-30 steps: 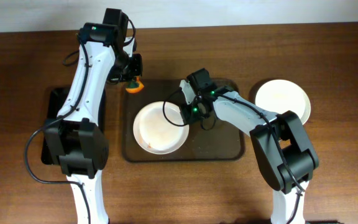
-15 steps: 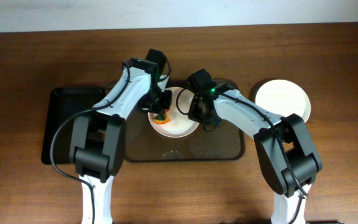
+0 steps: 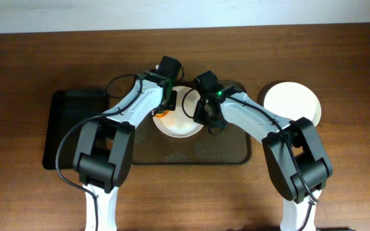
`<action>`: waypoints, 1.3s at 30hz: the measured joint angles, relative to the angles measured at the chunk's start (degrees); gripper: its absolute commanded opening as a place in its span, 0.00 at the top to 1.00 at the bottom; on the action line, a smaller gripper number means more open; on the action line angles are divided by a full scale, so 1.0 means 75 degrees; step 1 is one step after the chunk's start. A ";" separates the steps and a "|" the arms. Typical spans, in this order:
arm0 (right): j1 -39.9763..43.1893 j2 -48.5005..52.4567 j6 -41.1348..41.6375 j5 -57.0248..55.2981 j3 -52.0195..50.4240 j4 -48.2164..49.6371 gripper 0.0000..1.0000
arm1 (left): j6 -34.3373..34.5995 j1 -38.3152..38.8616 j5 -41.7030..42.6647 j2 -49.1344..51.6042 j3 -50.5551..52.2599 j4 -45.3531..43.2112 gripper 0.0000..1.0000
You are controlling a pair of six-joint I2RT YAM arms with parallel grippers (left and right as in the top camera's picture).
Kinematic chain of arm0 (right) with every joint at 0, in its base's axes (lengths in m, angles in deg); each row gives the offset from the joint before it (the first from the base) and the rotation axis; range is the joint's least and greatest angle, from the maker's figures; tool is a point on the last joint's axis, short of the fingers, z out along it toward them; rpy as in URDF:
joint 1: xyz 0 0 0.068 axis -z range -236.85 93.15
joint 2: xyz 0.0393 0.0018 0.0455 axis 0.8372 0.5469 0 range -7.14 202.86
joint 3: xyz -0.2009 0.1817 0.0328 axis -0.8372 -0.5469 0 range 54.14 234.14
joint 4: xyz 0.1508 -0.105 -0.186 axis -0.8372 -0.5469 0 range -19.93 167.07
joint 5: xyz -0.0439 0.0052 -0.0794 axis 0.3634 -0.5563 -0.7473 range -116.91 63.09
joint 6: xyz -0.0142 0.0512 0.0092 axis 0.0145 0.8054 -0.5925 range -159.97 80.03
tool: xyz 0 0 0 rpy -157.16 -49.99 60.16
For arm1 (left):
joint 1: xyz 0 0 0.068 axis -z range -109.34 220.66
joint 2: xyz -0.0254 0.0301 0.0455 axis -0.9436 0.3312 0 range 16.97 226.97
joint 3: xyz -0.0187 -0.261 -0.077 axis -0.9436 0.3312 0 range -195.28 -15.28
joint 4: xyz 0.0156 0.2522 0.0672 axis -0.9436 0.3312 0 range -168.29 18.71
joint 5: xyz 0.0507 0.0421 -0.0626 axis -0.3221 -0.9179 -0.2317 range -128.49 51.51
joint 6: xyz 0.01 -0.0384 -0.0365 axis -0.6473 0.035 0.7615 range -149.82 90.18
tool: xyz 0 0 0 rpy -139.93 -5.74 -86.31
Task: Clean dirty plates on tray and stack at the side
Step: 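Scrub the last plate with the sponge in the left gripper, then carry the last plate right and stack it on the plate pile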
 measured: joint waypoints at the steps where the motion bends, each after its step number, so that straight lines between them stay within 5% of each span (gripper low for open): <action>1: 0.0000 0.0000 0.0012 0.0000 -0.0017 0.0017 0.96 | 0.0000 0.0023 -0.0082 0.0003 -0.0006 -0.0035 1.00; 6: 0.0009 -0.0032 0.0006 -0.0099 -0.0070 -0.0087 0.95 | 0.0020 -0.0122 -0.0790 0.0026 -0.1585 0.0606 1.00; 9: 0.0009 -0.0038 -0.0160 -0.0192 -0.0140 0.0064 0.64 | 0.0114 -0.0262 -0.0664 -0.0388 -0.2002 0.1903 1.00; 11: 0.0009 -0.0041 -0.0507 -0.0289 -0.0201 0.0291 0.73 | 0.0181 -0.0533 0.0361 -0.0428 -0.2020 0.2967 1.00; 12: 0.0009 -0.0041 -0.0629 -0.0300 -0.0201 0.0309 0.96 | 0.0201 -0.0708 0.0723 -0.0437 -0.1909 0.3214 1.00; 16: 0.0055 -0.0029 -0.1425 0.0044 -0.0175 0.0402 0.96 | 0.0207 -0.1207 0.1338 -0.0437 -0.1285 0.3241 1.00; 20: 0.0245 -0.1055 -0.2401 0.0239 0.0119 -0.1230 0.96 | -0.0125 -0.1221 0.2463 -0.0437 -0.1172 0.3296 1.00; 24: -0.0015 -0.3570 -0.3191 -0.2110 0.0458 -0.2092 0.96 | -0.0248 -0.1221 0.2847 -0.0437 -0.1142 0.3290 1.00; 34: -0.3124 -0.3439 -0.3424 -1.0637 0.0466 -0.2259 0.96 | -0.0379 -0.1221 0.3107 -0.0437 -0.1139 0.3235 1.00; 37: -0.3188 -0.3439 -0.3424 -1.1045 0.0466 -0.2259 0.96 | -0.0379 -0.1221 0.3107 -0.0437 -0.1139 0.3235 1.00; 39: -0.3098 -0.3439 -0.3421 -0.9964 0.0466 -0.2273 0.96 | -0.0379 -0.1221 0.3107 -0.0437 -0.1139 0.3235 1.00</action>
